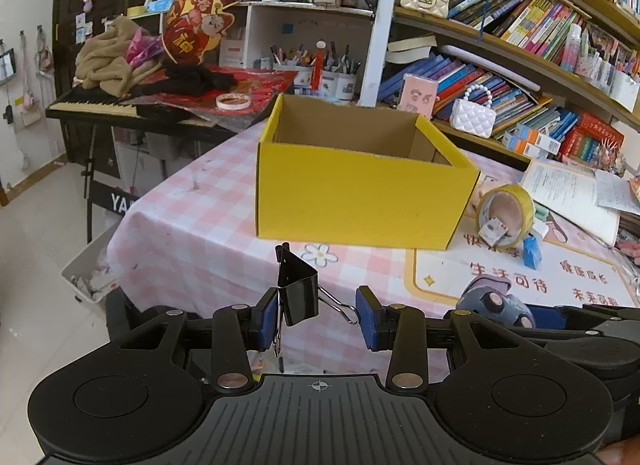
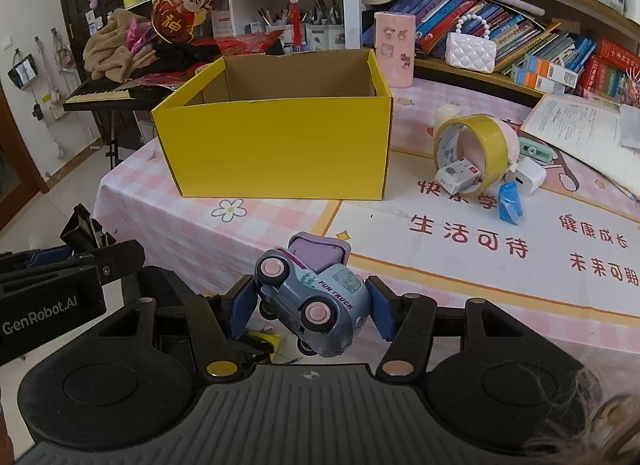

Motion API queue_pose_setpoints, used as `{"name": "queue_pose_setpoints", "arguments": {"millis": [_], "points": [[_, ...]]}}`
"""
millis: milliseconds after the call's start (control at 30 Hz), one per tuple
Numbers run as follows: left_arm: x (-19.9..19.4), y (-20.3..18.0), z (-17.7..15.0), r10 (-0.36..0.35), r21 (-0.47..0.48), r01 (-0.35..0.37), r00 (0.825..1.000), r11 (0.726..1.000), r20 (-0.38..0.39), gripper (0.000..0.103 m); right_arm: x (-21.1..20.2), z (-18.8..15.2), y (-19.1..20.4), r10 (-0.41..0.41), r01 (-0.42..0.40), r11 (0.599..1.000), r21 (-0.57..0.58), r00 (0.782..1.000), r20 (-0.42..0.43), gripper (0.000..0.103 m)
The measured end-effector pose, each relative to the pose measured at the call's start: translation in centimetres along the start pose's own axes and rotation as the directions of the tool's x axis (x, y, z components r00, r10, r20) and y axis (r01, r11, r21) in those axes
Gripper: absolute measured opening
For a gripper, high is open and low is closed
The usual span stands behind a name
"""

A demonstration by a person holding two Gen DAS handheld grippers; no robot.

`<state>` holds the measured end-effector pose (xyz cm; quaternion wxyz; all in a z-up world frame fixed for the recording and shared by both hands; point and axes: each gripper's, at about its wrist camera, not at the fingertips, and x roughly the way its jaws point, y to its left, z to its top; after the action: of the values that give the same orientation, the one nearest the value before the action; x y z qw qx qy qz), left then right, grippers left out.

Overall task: Organize objects
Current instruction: 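Carry the toy car in the right tool while the left tool carries the clip over the yellow box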

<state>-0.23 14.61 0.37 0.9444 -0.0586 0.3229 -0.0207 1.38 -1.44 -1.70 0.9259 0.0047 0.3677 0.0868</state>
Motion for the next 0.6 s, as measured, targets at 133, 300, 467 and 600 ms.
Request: {"name": "queue_pose_setpoints", "arguments": {"millis": [133, 300, 467, 600], "points": [[0.3, 0.0, 2.3, -0.017, 0.006, 0.017, 0.999, 1.0, 0.046, 0.039, 0.2, 1.9, -0.1, 0.005, -0.005, 1.0, -0.002, 0.999, 0.043, 0.057], [1.1, 0.0, 6.9, -0.033, 0.001, 0.033, 0.991, 0.999, 0.133, 0.039, 0.8, 6.8, -0.5, 0.026, -0.025, 1.0, -0.007, 0.987, 0.157, 0.057], [3.4, -0.6, 10.9, -0.025, 0.025, 0.021, 0.982, 0.999, 0.19, 0.039, 2.6, 11.4, -0.9, 0.038, -0.024, 0.998, -0.061, 0.97, 0.241, 0.057], [6.5, -1.1, 13.1, -0.015, 0.034, 0.009, 0.982, 0.999, 0.186, 0.039, 5.4, 14.6, -1.1, 0.054, -0.019, 0.991, -0.132, 0.963, 0.264, 0.057]]}}
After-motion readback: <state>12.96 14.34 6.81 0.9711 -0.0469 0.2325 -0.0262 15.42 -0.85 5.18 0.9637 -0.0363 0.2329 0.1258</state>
